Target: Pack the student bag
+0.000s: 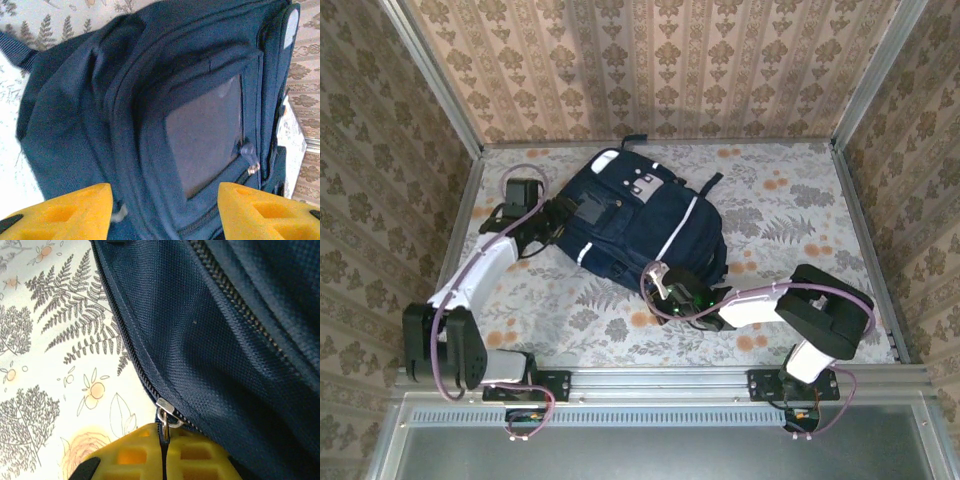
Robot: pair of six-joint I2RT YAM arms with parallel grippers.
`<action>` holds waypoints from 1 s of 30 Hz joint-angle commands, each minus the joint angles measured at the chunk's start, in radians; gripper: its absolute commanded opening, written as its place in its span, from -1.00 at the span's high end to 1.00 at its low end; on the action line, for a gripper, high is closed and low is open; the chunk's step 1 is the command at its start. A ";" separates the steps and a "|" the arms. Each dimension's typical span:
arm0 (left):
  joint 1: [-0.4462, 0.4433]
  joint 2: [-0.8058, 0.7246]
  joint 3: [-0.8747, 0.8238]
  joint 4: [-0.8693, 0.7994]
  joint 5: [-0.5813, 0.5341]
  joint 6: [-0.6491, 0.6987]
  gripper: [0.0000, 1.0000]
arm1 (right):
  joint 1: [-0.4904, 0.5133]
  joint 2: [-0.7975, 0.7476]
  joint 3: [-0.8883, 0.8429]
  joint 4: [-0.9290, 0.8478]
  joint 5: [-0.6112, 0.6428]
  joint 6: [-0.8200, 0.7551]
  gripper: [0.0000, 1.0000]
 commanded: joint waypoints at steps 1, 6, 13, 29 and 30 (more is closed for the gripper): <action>-0.006 -0.103 -0.109 -0.008 0.033 -0.047 -0.19 | 0.000 0.042 0.016 0.133 -0.009 0.108 1.00; -0.045 -0.275 -0.340 0.103 0.041 -0.183 -0.29 | -0.001 0.061 0.017 0.199 -0.024 0.159 1.00; -0.140 -0.311 -0.457 0.291 -0.037 -0.188 -0.45 | -0.002 0.069 0.034 0.230 -0.064 0.207 1.00; -0.230 -0.027 -0.427 0.504 -0.112 -0.163 -0.22 | -0.014 0.032 0.002 0.262 -0.072 0.253 1.00; -0.235 -0.016 -0.425 0.512 -0.123 -0.162 -0.20 | -0.015 0.036 0.002 0.269 -0.076 0.261 1.00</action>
